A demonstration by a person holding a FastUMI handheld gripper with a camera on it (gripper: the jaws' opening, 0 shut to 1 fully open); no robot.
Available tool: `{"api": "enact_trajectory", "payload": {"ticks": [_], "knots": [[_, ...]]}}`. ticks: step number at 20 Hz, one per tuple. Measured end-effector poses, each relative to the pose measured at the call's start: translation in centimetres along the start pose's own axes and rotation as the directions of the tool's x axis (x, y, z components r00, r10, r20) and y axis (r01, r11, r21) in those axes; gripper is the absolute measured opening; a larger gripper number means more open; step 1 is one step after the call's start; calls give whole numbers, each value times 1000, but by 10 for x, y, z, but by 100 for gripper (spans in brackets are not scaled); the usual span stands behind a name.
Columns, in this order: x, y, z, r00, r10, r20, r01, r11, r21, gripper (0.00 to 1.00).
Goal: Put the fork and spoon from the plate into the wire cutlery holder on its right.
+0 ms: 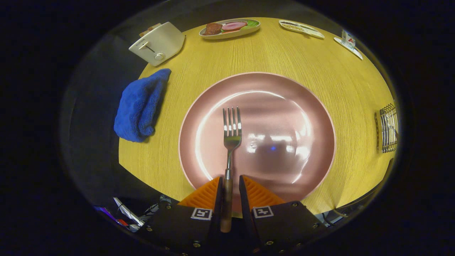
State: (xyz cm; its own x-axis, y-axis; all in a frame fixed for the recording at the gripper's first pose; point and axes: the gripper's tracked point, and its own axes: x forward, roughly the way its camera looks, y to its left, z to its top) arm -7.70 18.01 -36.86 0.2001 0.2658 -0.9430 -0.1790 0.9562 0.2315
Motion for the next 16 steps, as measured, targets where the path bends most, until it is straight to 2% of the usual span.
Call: {"api": "enact_trajectory", "payload": {"ticks": [1,2,5,6,16], "knots": [[3,0,-2,1000,4,-13,-4,1000,5,28],[2,2,-2,1000,15,-18,-15,1000,7,18],[10,1,2,1000,20,-7,-19,999,40,18],[3,0,-3,1000,23,-17,-23,999,41,3],[-20,-11,23,996,53,72,-61,991,121,3]]}}
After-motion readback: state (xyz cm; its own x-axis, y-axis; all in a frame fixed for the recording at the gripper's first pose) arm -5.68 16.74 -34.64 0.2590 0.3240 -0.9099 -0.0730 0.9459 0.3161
